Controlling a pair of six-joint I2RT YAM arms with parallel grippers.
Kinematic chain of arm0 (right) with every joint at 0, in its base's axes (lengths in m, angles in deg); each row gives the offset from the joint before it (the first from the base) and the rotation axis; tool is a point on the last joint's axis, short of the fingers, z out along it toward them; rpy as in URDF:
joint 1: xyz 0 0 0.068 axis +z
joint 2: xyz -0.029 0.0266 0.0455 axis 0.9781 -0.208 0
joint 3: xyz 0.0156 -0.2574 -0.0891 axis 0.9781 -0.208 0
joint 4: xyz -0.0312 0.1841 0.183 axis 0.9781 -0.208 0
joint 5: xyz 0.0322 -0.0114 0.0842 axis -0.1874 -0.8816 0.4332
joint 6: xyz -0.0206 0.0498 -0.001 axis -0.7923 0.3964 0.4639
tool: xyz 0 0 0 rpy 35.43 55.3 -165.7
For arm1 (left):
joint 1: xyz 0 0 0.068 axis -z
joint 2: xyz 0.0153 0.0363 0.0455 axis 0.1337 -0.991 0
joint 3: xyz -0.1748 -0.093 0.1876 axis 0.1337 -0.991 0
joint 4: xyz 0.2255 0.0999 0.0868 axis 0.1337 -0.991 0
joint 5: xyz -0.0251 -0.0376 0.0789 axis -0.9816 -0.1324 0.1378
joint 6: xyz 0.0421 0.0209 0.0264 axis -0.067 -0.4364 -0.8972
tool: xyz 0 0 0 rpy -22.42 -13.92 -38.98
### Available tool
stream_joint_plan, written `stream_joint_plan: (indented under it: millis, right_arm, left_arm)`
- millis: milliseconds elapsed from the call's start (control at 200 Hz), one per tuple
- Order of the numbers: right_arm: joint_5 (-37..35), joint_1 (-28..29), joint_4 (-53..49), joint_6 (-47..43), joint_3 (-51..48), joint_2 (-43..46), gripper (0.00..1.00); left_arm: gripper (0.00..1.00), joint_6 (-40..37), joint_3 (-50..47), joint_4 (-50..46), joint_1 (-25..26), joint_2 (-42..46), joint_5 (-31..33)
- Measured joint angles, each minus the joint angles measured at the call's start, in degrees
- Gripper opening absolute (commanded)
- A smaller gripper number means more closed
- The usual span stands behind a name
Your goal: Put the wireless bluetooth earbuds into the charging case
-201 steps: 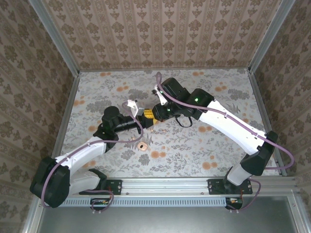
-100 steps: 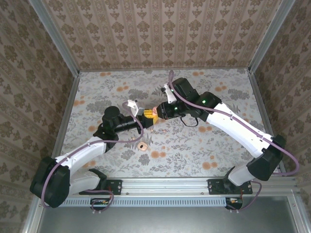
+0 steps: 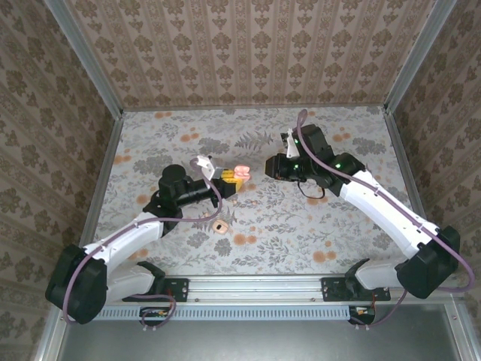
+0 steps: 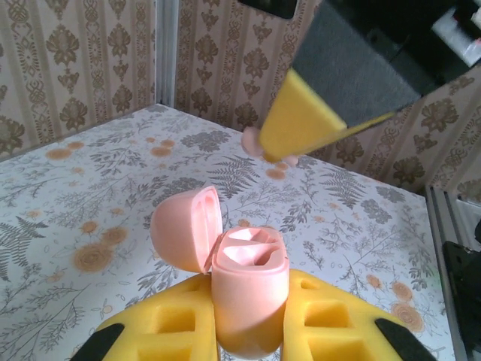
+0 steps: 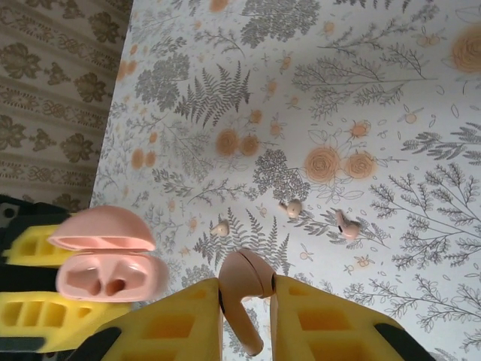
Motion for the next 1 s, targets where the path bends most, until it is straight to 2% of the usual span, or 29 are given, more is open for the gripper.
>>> stream_joint_plan:
  millis: [225, 435, 655, 810, 1000]
  right_arm:
    - [0.6, -0.5, 4.2, 1.5, -9.9, -1.6, 0.2]
    - [0.5, -1.9, 7.8, 1.7, -16.1, -9.0, 0.19]
    - [-0.1, -1.9, 9.8, 1.7, -17.2, -18.3, 0.19]
    - [-1.4, -1.9, 10.2, 1.7, -17.2, -21.6, 0.2]
    - [-3.0, -1.9, 10.0, 1.8, -16.5, -22.5, 0.3]
  left_arm:
    - [0.0, -0.2, -0.6, -1.3, -0.9, 1.5, 2.5]
    - [0.0, -0.2, -1.8, -2.2, -1.2, 2.3, 3.6]
    - [0.0, -0.2, -2.8, -2.2, -1.5, 4.0, 4.2]
    - [0.0, -0.3, -3.5, -2.5, -1.5, 5.1, 4.4]
    - [0.0, -0.4, -3.9, -3.3, -1.9, 5.4, 4.6]
